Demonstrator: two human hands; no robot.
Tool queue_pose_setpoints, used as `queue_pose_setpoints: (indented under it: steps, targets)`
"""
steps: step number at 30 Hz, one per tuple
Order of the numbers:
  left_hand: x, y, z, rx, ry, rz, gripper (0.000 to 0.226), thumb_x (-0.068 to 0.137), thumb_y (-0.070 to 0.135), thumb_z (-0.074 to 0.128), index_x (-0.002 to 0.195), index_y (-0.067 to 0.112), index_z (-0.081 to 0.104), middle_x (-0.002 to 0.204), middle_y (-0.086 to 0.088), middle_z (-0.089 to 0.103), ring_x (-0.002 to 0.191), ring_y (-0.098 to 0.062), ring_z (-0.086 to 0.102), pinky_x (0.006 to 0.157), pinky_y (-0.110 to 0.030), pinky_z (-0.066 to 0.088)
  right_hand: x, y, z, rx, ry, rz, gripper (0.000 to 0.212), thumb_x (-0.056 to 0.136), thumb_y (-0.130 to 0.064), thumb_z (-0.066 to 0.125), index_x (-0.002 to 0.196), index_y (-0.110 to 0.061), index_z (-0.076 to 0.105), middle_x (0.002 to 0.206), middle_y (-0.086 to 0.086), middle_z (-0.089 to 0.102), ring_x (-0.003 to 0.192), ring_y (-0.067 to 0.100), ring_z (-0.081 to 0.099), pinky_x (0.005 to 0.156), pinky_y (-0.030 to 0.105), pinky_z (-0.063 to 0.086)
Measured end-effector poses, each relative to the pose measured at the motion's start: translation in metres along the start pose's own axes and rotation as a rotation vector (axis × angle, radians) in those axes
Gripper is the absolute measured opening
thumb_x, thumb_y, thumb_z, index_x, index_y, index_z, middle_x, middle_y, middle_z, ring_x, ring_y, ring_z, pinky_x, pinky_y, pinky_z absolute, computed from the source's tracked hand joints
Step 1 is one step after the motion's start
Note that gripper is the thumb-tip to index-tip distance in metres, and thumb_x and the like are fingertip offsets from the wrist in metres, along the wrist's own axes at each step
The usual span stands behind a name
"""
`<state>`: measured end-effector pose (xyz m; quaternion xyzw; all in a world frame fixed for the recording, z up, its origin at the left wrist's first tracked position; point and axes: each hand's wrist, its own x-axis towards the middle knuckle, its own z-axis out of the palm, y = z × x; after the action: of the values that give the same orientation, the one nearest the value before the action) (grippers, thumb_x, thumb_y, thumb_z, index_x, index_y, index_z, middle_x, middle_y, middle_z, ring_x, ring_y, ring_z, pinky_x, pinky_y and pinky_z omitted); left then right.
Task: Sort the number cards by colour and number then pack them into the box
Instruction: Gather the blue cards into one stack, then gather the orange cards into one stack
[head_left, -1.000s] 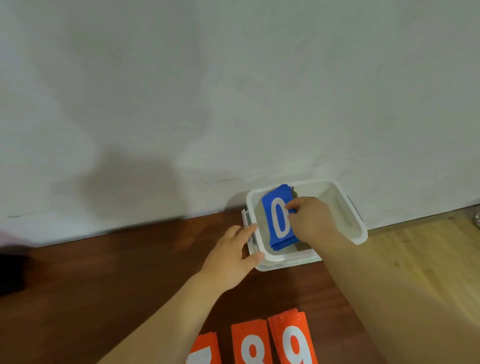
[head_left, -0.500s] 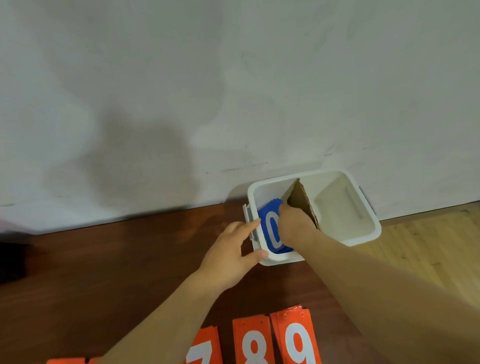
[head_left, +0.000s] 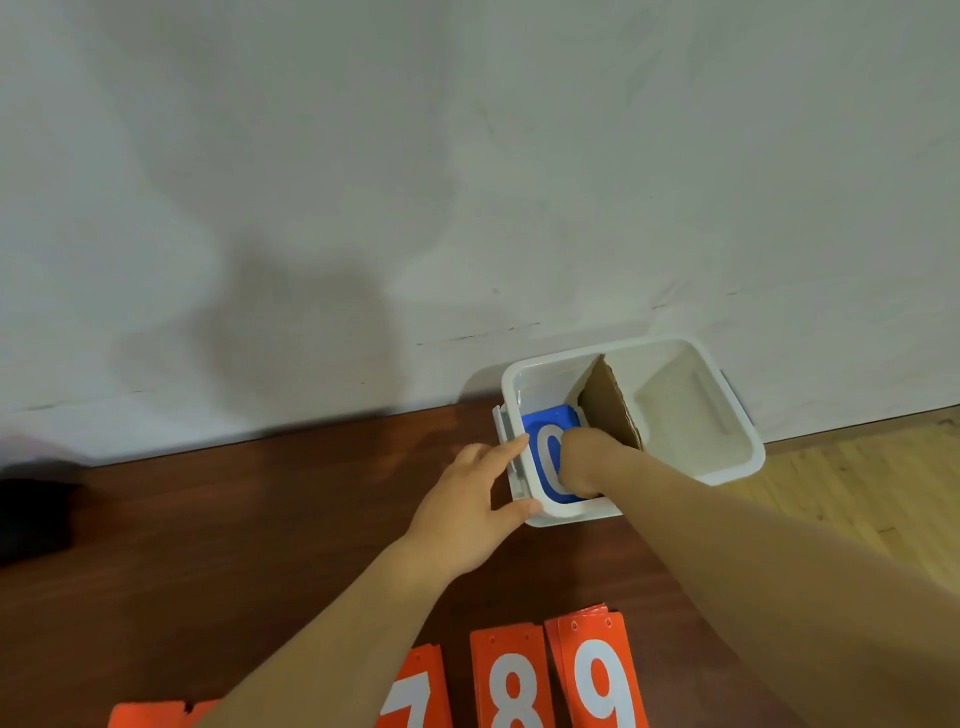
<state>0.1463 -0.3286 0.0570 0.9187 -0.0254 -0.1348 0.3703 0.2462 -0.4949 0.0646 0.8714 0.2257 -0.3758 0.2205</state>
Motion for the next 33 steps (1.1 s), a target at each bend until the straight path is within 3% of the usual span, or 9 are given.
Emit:
queue_pose_setpoints:
  steps: [4, 7, 9, 14, 17, 19, 24, 33]
  targets:
    - [0.001, 0.002, -0.001, 0.058, 0.005, -0.004, 0.076, 0.093, 0.056, 0.063, 0.153, 0.054, 0.018, 0.148, 0.014, 0.036, 0.134, -0.008, 0.042, 0.107, -0.035, 0.048, -0.025, 0.015, -0.005, 0.486, 0.156, -0.017, 0.034, 0.102, -0.02, 0.051, 0.132, -0.007, 0.059, 0.128, 0.008, 0.061, 0.113, 0.024, 0.06, 0.096, 0.032, 0.048]
    - [-0.01, 0.008, -0.004, 0.128, 0.06, -0.017, 0.076, 0.094, 0.056, 0.061, 0.156, 0.048, 0.018, 0.152, 0.01, 0.033, 0.136, -0.012, 0.041, 0.108, -0.035, 0.047, -0.067, 0.019, 0.008, 0.81, 0.404, -0.039, 0.041, 0.099, -0.029, 0.057, 0.139, -0.02, 0.053, 0.116, -0.004, 0.06, 0.098, 0.016, 0.06, 0.085, 0.025, 0.047]
    - [-0.03, 0.01, -0.005, 0.178, 0.124, -0.034, 0.078, 0.093, 0.057, 0.061, 0.157, 0.045, 0.018, 0.154, 0.008, 0.032, 0.139, -0.013, 0.04, 0.109, -0.036, 0.046, -0.098, 0.015, 0.021, 0.899, 0.578, -0.037, 0.046, 0.097, -0.033, 0.061, 0.142, -0.027, 0.05, 0.125, -0.005, 0.061, 0.107, 0.017, 0.061, 0.091, 0.027, 0.049]
    - [-0.108, 0.007, 0.006, 0.369, 0.212, -0.143, 0.079, 0.09, 0.067, 0.057, 0.156, 0.041, 0.02, 0.156, 0.006, 0.034, 0.142, -0.015, 0.037, 0.113, -0.037, 0.041, -0.149, -0.018, 0.066, 0.755, 0.729, -0.055, 0.067, 0.091, -0.047, 0.067, 0.15, -0.028, 0.041, 0.156, -0.003, 0.042, 0.142, 0.017, 0.04, 0.116, 0.034, 0.034]
    - [-0.168, -0.004, 0.019, 0.378, 0.233, -0.319, 0.08, 0.091, 0.068, 0.053, 0.157, 0.041, 0.019, 0.161, 0.003, 0.027, 0.15, -0.019, 0.027, 0.119, -0.04, 0.032, -0.164, -0.045, 0.091, 0.646, 0.768, -0.095, 0.071, 0.089, -0.056, 0.064, 0.151, -0.032, 0.038, 0.161, 0.001, 0.034, 0.149, 0.02, 0.029, 0.121, 0.037, 0.026]
    - [-0.212, -0.019, 0.025, 0.406, 0.27, -0.407, 0.083, 0.088, 0.071, 0.052, 0.158, 0.038, 0.021, 0.159, 0.0, 0.032, 0.148, -0.021, 0.03, 0.119, -0.04, 0.033, -0.17, -0.07, 0.1, 0.59, 0.723, -0.136, 0.074, 0.089, -0.062, 0.059, 0.153, -0.036, 0.031, 0.165, 0.001, 0.025, 0.153, 0.022, 0.02, 0.124, 0.043, 0.02]
    - [-0.32, -0.053, 0.029, 0.499, 0.32, -0.65, 0.09, 0.079, 0.079, 0.053, 0.156, 0.038, 0.031, 0.158, -0.006, 0.038, 0.146, -0.029, 0.035, 0.115, -0.048, 0.036, -0.18, -0.137, 0.115, 0.441, 0.576, -0.231, 0.082, 0.087, -0.075, 0.045, 0.157, -0.041, 0.017, 0.17, 0.004, 0.006, 0.156, 0.034, 0.002, 0.123, 0.061, 0.006]
    - [-0.437, -0.161, -0.006, 0.561, 0.429, -0.797, 0.086, 0.078, 0.083, 0.044, 0.149, 0.034, 0.043, 0.15, -0.013, 0.047, 0.135, -0.037, 0.045, 0.102, -0.057, 0.045, -0.179, -0.286, 0.097, 0.274, 0.537, -0.323, 0.096, 0.08, -0.085, 0.04, 0.158, -0.044, 0.003, 0.17, 0.004, -0.004, 0.155, 0.04, -0.002, 0.121, 0.064, 0.004]
